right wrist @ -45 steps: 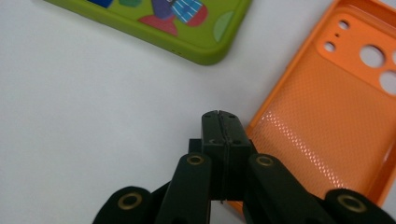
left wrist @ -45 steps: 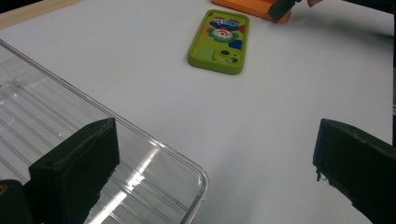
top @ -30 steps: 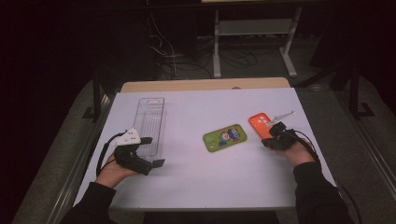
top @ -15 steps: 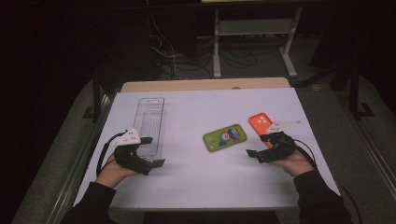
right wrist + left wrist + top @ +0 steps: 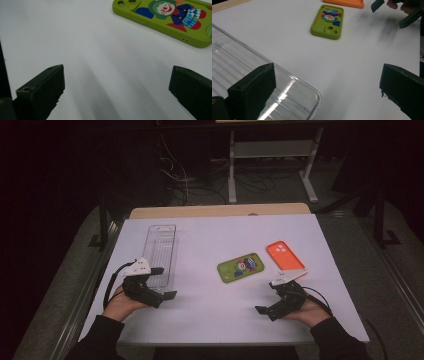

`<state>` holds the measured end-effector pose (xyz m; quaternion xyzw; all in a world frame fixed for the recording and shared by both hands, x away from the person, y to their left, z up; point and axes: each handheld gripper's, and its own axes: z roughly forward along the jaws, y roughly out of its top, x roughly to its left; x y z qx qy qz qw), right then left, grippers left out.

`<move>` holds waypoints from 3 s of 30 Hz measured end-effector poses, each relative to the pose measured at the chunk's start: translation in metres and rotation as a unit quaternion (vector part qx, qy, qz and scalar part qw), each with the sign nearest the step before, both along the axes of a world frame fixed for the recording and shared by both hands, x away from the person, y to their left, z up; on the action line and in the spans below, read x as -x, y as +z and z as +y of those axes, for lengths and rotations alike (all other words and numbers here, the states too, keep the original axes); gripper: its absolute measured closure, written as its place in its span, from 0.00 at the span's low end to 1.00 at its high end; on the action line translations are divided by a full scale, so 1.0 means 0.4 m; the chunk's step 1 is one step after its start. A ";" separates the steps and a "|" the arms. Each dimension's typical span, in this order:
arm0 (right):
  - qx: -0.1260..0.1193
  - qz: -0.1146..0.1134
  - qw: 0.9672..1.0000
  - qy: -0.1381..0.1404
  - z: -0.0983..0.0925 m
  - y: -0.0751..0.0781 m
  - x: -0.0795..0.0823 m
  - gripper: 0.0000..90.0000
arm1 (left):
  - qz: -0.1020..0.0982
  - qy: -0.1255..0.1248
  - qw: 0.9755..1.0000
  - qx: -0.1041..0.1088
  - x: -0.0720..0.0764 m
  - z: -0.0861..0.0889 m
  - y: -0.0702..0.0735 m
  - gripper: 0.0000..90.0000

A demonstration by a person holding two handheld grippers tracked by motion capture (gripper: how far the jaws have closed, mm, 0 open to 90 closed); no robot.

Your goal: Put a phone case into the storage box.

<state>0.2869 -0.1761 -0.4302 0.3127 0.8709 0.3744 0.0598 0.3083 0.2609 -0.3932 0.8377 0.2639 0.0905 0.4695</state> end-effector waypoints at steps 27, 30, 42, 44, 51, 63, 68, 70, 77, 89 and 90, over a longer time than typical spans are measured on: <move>0.020 0.011 0.999 -0.042 -0.016 0.069 -0.048 0.00 | -0.002 0.002 1.000 -0.002 0.000 -0.002 -0.001 0.00; 0.017 0.011 0.999 -0.046 -0.018 0.078 -0.060 0.00 | -0.001 0.002 1.000 -0.002 0.000 -0.001 -0.001 0.00; 0.014 0.013 0.998 -0.066 -0.023 0.101 -0.101 0.00 | 0.001 0.006 1.000 -0.005 -0.001 0.004 0.001 0.00; 0.013 0.011 0.997 -0.070 -0.023 0.107 -0.108 0.00 | 0.001 0.008 1.000 -0.002 0.000 0.005 0.002 0.00; 0.017 0.011 0.997 -0.080 -0.025 0.125 -0.144 0.00 | 0.003 0.007 1.000 0.000 -0.001 0.000 0.000 0.00; 0.018 0.006 0.995 -0.103 -0.047 0.143 -0.205 0.00 | -0.001 0.002 1.000 -0.006 -0.005 -0.001 0.000 0.00; 0.022 0.003 0.993 -0.119 -0.061 0.148 -0.234 0.00 | 0.002 0.006 1.000 -0.002 -0.004 -0.001 -0.001 0.00; 0.023 0.000 0.992 -0.122 -0.063 0.147 -0.240 0.00 | 0.002 0.008 1.000 0.000 -0.004 -0.001 -0.001 0.00; 0.040 -0.002 0.985 -0.166 -0.086 0.138 -0.283 0.00 | -0.002 0.005 1.000 0.001 -0.004 -0.005 0.000 0.00; 0.080 -0.004 0.973 -0.215 -0.111 0.088 -0.334 0.00 | 0.000 0.007 1.000 0.001 -0.002 -0.004 0.001 0.00; 0.083 -0.001 0.972 -0.220 -0.111 0.083 -0.337 0.00 | 0.000 0.007 1.000 0.001 -0.002 -0.004 0.001 0.00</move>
